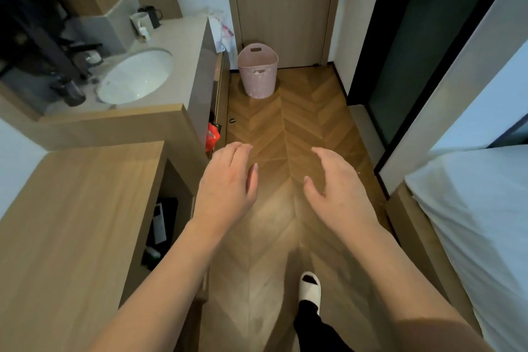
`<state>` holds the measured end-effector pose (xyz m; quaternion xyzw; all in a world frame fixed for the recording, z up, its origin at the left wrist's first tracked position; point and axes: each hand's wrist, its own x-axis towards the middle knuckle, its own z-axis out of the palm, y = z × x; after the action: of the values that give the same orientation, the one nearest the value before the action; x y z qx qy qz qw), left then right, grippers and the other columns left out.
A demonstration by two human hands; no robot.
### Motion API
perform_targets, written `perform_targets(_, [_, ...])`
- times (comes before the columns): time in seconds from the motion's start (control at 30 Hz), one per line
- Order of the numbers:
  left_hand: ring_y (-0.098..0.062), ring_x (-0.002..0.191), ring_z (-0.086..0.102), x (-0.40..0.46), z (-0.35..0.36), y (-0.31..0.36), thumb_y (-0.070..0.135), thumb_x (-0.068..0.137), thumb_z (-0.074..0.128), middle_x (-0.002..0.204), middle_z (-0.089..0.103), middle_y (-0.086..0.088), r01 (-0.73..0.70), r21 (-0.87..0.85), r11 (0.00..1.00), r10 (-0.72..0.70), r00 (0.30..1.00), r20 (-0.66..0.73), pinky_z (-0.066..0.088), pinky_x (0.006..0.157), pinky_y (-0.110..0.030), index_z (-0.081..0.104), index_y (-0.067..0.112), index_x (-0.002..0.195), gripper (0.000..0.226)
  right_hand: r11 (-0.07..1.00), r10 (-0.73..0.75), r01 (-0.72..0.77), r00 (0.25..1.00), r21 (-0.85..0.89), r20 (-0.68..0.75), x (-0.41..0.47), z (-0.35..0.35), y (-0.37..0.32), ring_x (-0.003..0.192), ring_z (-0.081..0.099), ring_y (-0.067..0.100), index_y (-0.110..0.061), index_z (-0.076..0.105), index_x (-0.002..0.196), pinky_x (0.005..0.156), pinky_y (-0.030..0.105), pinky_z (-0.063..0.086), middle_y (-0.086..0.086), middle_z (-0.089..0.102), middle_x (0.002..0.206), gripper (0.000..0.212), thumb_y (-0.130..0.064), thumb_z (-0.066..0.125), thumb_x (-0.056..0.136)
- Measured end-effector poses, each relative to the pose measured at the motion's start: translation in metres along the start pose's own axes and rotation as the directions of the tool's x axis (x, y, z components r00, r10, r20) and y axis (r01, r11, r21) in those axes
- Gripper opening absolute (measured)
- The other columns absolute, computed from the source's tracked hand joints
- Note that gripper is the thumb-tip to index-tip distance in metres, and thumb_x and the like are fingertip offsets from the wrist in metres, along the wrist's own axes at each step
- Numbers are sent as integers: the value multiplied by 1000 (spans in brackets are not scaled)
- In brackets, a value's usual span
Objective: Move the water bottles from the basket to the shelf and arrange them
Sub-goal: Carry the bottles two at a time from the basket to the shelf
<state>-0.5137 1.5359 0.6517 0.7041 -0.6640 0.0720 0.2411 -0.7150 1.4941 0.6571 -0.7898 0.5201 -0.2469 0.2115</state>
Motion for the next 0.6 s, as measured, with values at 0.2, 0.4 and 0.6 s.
perform_targets(0.2, [-21,114,57,133,53,2,25,94,58,122,63,-7,-10,51,999,8,999,33,45,100,-30,60,8,125,36,1000,0,1,1000,-17,28,135,-22,48,136,40,12,-22,39,146,115,31,33,-2,45,147,53,-31,56,97])
perform_targets(0.4, [-24,111,57,238,100,-10,23,93,60,119,62,-9,7,28,1000,-7,1000,18,46,96,-34,60,7,122,33,1000,-18,19,998,-17,54,254,-22,79,137,38,12,-21,38,147,116,33,31,-3,44,147,53,-28,54,96])
perform_targets(0.6, [-22,111,57,360,168,-56,26,93,58,120,62,-7,40,29,999,-41,999,2,46,97,-32,61,8,123,35,999,-13,16,997,-40,76,397,7,108,137,36,13,-23,38,147,114,30,28,-4,43,148,54,-29,54,96])
